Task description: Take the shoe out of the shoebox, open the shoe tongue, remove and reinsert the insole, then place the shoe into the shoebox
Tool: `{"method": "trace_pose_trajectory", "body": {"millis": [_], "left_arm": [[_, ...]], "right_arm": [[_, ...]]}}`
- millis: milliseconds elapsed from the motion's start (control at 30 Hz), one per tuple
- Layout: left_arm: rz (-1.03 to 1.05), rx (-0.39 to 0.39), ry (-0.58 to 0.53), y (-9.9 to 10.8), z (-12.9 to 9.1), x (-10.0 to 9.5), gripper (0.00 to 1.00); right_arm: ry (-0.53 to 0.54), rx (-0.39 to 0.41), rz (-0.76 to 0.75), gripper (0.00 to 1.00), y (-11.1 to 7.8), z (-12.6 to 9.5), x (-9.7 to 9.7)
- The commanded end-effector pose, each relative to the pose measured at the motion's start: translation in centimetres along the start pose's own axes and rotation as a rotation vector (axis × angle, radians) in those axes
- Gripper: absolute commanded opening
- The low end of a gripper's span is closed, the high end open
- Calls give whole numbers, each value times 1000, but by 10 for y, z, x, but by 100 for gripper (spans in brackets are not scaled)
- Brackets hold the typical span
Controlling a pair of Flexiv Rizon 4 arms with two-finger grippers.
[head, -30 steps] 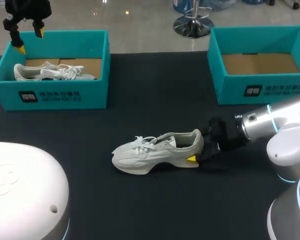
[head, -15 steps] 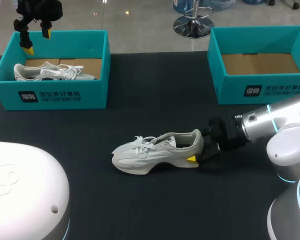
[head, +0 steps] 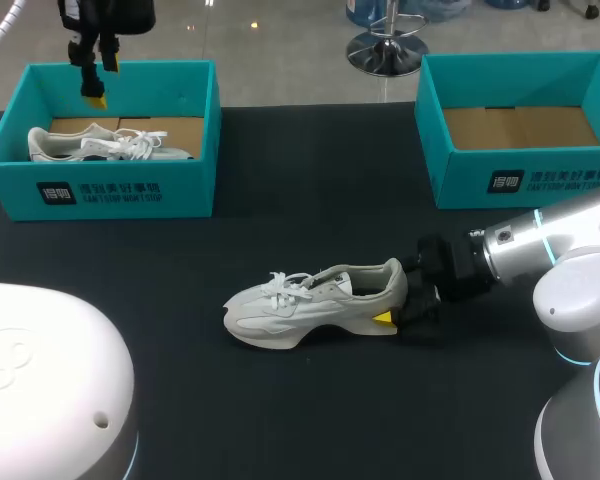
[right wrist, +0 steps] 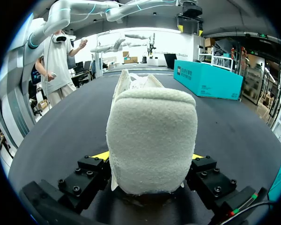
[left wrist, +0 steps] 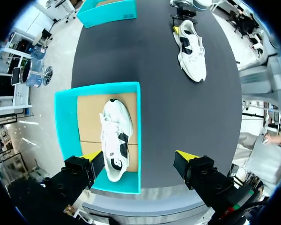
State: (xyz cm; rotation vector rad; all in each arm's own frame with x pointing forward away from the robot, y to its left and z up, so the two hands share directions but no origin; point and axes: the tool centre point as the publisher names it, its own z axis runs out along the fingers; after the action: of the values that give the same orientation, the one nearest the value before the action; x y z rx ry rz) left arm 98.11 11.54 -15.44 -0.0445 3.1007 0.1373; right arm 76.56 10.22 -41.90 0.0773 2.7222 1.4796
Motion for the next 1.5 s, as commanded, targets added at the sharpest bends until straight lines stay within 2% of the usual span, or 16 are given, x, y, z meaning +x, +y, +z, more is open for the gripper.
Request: {"method": "trace_pose_trajectory", "body": {"millis": [33,200,300,333,1067,1200,1233,1333,1500], "left_arm": [[-446,71,-22,-14,7,-1,100],[-713,23,67,-38,10,9,100],[-841,20,155,-48,13,14,100],[-816,44,167,-52,13,18,100],[-816,44,167,-52,13,18,100],[-950,117,174,-69,7,35,100],[-994,119,122,-74,8,38,100],[-1086,140,96,-87,9,47,100],[-1200,158,118,-105,8,55,100]], "right_arm": [[-1,4,0,0,0,3,1],[-1,4,0,0,0,3,1],[-1,4,0,0,0,3,1],[-1,4,0,0,0,3,1],[-1,4,0,0,0,3,1],[-1,4,0,0,0,3,1],[-1,4,0,0,0,3,1],[-1,4,0,0,0,3,1],[-1,4,0,0,0,3,1]]}}
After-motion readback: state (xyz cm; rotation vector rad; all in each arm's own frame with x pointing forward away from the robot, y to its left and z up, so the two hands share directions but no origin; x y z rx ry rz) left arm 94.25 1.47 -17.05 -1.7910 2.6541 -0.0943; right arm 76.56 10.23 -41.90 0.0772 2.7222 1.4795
